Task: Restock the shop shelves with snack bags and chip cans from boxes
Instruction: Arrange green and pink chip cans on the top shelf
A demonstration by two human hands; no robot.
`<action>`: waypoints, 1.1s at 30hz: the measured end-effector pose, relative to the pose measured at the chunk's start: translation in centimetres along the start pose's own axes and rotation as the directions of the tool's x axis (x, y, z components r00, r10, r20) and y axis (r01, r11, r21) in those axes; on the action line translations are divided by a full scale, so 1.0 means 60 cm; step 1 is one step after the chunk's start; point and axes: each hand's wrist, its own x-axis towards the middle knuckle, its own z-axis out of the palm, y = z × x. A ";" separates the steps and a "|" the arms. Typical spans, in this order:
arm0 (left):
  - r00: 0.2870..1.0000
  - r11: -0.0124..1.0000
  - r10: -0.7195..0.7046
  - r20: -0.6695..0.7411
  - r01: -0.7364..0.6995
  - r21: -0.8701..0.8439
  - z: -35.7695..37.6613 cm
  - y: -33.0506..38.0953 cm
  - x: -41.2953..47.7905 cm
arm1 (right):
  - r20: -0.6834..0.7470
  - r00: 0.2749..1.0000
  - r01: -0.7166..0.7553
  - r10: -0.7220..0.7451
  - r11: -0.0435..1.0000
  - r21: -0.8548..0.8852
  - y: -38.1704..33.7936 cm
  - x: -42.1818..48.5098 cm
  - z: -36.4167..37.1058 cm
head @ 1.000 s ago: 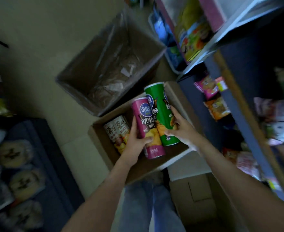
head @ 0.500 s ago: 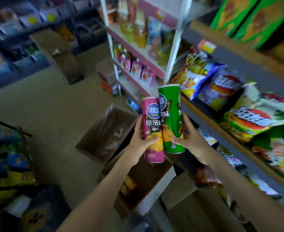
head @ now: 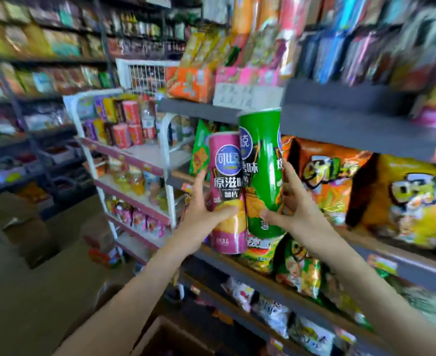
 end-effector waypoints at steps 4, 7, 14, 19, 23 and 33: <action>0.986 0.991 0.132 0.105 -0.131 -0.020 0.054 0.095 0.054 | -0.133 0.982 0.127 -0.134 0.990 -0.060 -0.070 0.023 -0.070; 0.965 0.978 0.208 0.161 -0.204 -0.038 0.085 0.157 0.105 | -0.186 0.964 0.175 -0.191 0.979 -0.100 -0.121 0.047 -0.110; 0.895 0.929 0.370 0.249 -0.356 -0.101 0.156 0.265 0.243 | -0.392 0.884 0.171 -0.254 0.957 -0.235 -0.149 0.164 -0.208; 0.826 0.881 0.471 0.310 -0.459 -0.116 0.235 0.289 0.343 | -0.473 0.812 0.038 -0.341 0.840 -0.541 -0.099 0.258 -0.297; 0.806 0.872 0.479 0.348 -0.482 -0.085 0.305 0.279 0.407 | -0.569 0.782 -0.186 -0.253 0.777 -0.601 -0.064 0.301 -0.342; 0.876 0.908 0.345 0.338 -0.402 0.115 0.388 0.214 0.476 | -0.631 0.763 -0.473 -0.142 0.543 -0.694 -0.036 0.326 -0.398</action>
